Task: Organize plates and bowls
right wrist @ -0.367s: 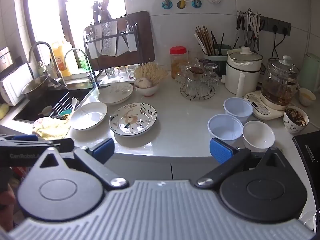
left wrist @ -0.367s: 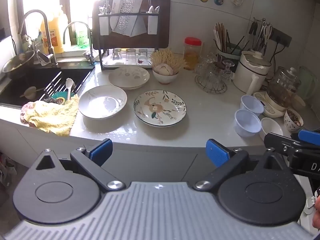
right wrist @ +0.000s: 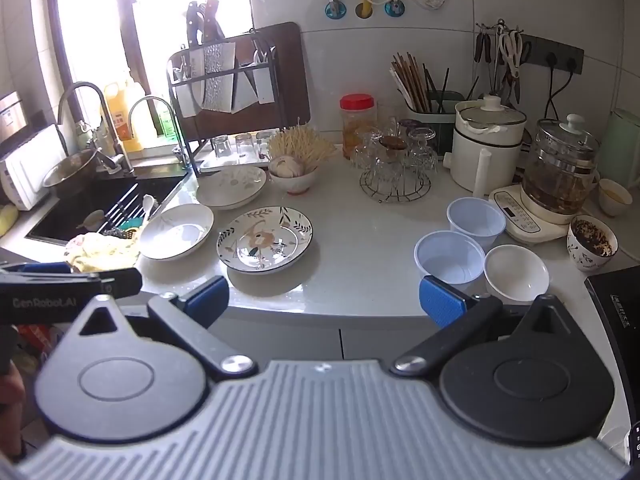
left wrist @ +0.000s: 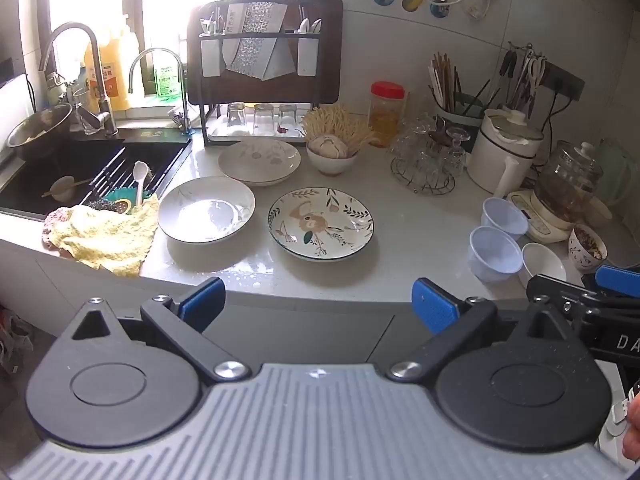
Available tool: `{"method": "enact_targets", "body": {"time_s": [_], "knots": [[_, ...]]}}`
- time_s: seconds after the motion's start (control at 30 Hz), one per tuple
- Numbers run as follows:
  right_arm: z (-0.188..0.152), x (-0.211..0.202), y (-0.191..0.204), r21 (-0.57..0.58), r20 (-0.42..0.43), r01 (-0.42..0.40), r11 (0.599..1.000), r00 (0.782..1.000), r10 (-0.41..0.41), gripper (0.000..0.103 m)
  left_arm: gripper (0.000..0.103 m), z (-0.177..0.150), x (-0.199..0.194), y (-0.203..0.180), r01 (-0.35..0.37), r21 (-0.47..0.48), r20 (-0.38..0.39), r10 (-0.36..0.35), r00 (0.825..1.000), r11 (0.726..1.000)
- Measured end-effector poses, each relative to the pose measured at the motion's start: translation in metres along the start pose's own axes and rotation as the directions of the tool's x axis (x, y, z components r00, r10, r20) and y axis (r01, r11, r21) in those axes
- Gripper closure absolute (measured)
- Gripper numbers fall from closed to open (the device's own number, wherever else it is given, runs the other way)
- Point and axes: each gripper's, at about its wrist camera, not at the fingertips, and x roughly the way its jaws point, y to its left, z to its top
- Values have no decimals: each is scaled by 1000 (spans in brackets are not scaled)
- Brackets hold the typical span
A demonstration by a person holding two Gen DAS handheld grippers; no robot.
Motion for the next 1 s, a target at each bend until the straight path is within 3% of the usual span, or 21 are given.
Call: {"method": "enact_targets", "body": {"time_s": [1.0], "knots": [[-4,-10,-5,21,37,11,1000,999,-12,0,2,4,-11,6,-3,-3,15,3,1000,1000]]}}
